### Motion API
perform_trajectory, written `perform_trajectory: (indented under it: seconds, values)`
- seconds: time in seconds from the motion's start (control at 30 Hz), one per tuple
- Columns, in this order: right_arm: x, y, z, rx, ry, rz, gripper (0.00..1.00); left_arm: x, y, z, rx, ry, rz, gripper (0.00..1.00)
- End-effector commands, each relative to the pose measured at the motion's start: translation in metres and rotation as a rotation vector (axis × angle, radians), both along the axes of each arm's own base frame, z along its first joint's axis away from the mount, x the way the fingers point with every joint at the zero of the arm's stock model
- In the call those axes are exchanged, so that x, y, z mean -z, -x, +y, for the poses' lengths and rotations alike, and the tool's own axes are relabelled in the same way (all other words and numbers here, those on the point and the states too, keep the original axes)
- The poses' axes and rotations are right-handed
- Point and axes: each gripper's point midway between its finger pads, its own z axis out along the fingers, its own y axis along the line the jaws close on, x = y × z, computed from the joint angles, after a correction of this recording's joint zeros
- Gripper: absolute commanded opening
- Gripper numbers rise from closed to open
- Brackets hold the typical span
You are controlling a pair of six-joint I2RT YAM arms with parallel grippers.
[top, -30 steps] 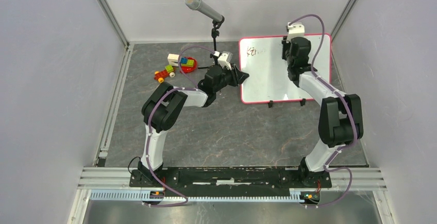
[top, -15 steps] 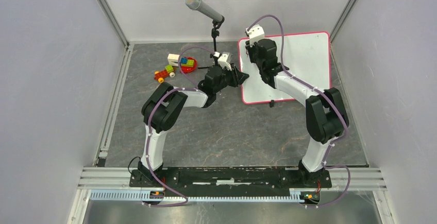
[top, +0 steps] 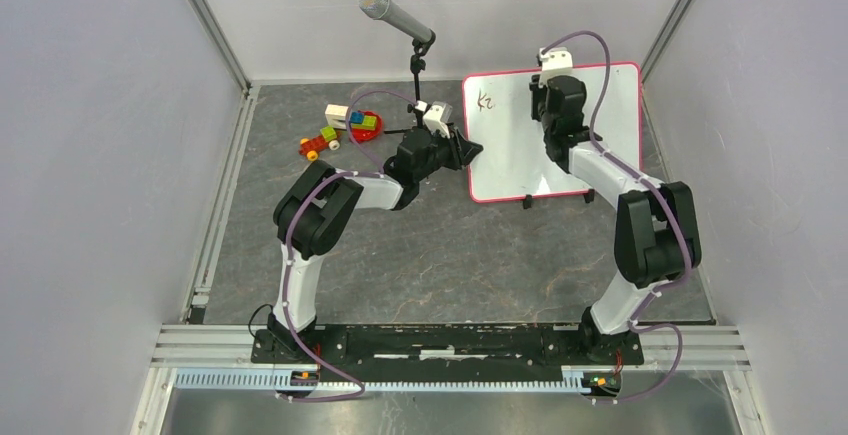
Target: Erase the whiteboard
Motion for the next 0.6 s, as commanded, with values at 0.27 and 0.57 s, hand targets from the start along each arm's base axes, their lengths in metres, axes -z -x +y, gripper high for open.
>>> perform_trajectory:
  seconds: [0.27, 0.57]
  values:
    - [0.001, 0.000, 0.115, -0.222, 0.085, 0.023, 0.21, -0.012, -0.019, 0.027, -0.113, -0.103, -0.118, 0.02]
    - [0.006, 0.006, 0.145, -0.374, 0.114, 0.032, 0.21, -0.013, -0.019, 0.028, -0.117, -0.105, -0.120, 0.02]
